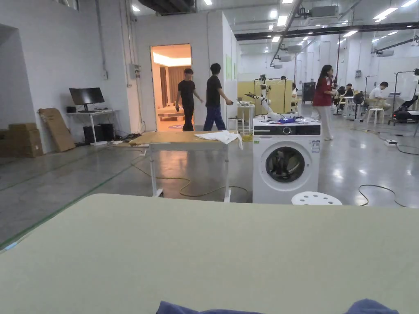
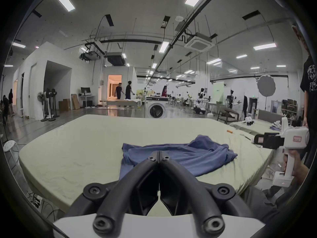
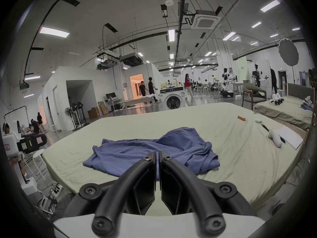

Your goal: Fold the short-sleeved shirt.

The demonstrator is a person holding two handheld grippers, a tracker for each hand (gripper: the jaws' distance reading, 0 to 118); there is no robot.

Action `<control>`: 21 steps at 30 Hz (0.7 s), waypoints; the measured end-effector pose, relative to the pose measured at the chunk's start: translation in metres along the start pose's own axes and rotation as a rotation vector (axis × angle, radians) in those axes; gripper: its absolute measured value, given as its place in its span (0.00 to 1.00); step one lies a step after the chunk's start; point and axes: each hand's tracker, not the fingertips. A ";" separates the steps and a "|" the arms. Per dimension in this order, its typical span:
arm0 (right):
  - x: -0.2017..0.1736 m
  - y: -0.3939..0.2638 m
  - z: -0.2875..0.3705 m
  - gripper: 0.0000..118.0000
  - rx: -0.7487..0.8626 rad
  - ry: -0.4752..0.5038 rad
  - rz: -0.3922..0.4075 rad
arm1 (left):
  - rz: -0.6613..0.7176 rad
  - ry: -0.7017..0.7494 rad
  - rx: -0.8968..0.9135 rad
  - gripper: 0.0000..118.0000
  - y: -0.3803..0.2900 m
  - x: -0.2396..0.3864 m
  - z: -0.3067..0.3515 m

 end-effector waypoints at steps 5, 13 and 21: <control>0.000 0.001 0.002 0.01 -0.001 -0.002 0.013 | 0.049 0.035 -0.028 0.00 -0.001 -0.017 -0.011; 0.013 -0.015 0.005 0.01 -0.043 -0.002 -0.053 | 0.106 0.074 -0.295 0.34 -0.050 -0.074 -0.125; 0.033 -0.026 0.018 0.01 -0.074 -0.047 -0.095 | 0.141 0.168 -0.543 0.50 -0.099 -0.110 -0.242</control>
